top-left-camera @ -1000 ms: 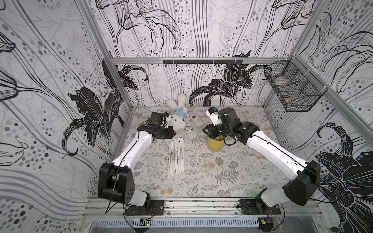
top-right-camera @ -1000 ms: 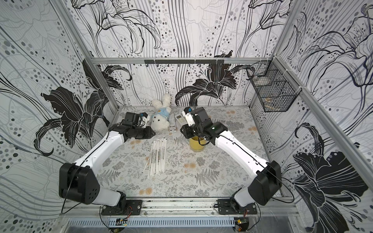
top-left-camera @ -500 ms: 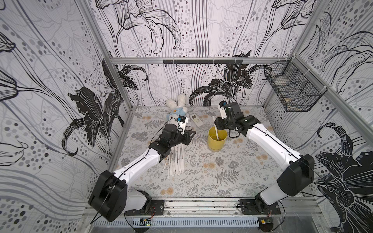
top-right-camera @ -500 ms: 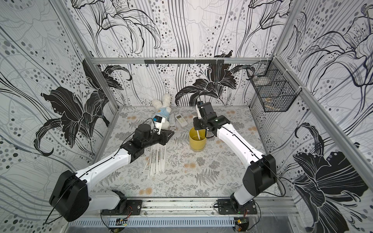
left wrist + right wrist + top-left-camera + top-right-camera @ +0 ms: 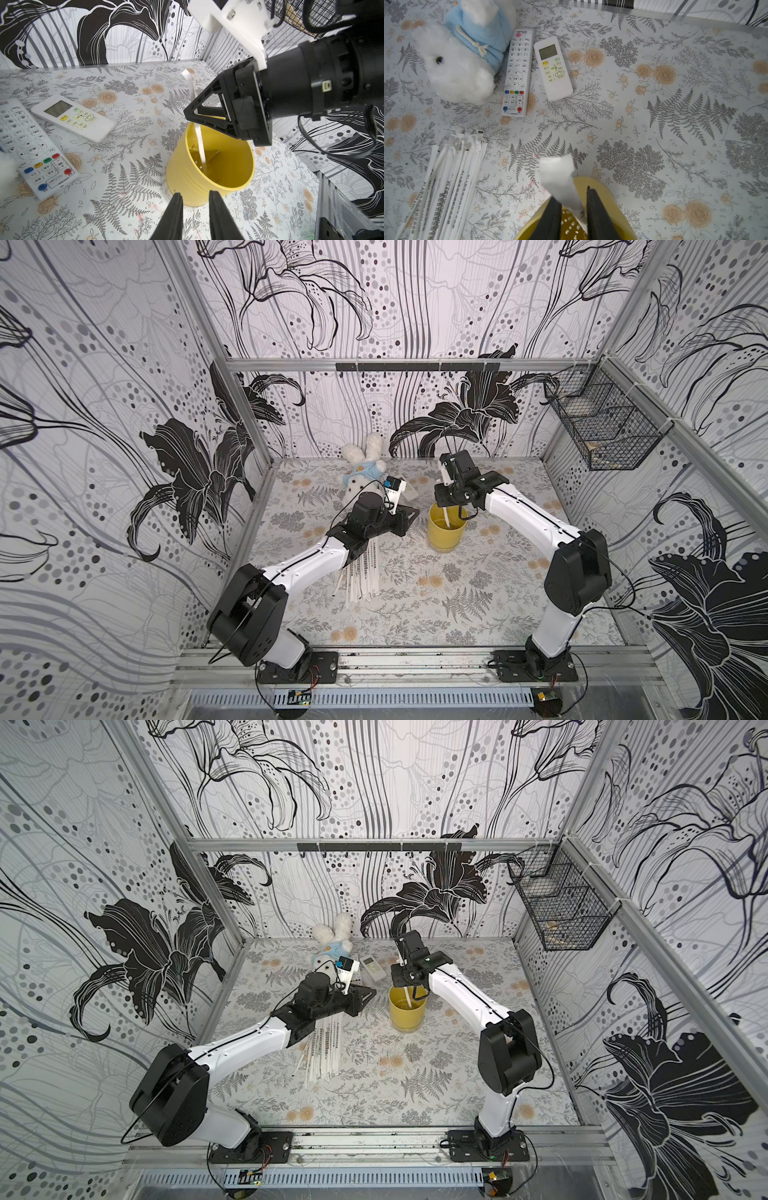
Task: Take the straws out of the storage container
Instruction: Pick up the straw from the container.
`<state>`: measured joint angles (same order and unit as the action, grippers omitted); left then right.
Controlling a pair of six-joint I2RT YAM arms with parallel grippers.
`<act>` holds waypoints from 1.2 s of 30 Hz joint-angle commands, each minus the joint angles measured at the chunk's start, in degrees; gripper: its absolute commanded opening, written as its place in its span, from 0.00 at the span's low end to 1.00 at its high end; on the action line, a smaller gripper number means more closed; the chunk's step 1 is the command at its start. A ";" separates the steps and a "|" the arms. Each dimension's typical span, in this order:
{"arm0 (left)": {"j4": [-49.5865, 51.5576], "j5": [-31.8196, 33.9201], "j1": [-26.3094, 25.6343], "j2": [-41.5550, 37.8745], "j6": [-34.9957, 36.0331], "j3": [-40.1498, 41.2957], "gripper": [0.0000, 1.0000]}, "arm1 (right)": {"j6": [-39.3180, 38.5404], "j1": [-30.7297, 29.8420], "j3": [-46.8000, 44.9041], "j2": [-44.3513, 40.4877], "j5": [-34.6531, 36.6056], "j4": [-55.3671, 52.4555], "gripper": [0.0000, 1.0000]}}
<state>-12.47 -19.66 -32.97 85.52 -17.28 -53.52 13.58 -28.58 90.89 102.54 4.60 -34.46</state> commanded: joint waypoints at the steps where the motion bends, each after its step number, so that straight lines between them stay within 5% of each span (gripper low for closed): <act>1: -3.09 -1.33 -0.04 0.03 0.39 -1.58 0.28 | 0.26 0.26 1.86 -0.09 2.34 -1.79 0.19; 7: -3.00 -1.13 -0.07 -1.16 0.56 -1.59 0.27 | 0.08 0.20 1.55 -3.29 4.65 -2.17 0.08; 15: -1.55 0.35 -0.95 -4.90 0.40 -1.41 0.27 | -0.09 -1.24 5.63 -8.39 5.44 -5.51 0.06; 26: 11.31 8.71 -1.38 -16.82 5.78 -1.94 0.27 | 0.45 -11.81 7.69 -21.12 11.19 -5.44 0.02; 36: 31.20 18.10 -1.37 -29.22 2.31 -2.90 0.27 | 5.71 -13.17 7.70 -15.79 -16.76 -2.85 0.02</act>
<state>9.93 -6.59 -34.09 57.74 -13.65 -55.00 17.26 -41.47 98.45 82.04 -1.76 -37.56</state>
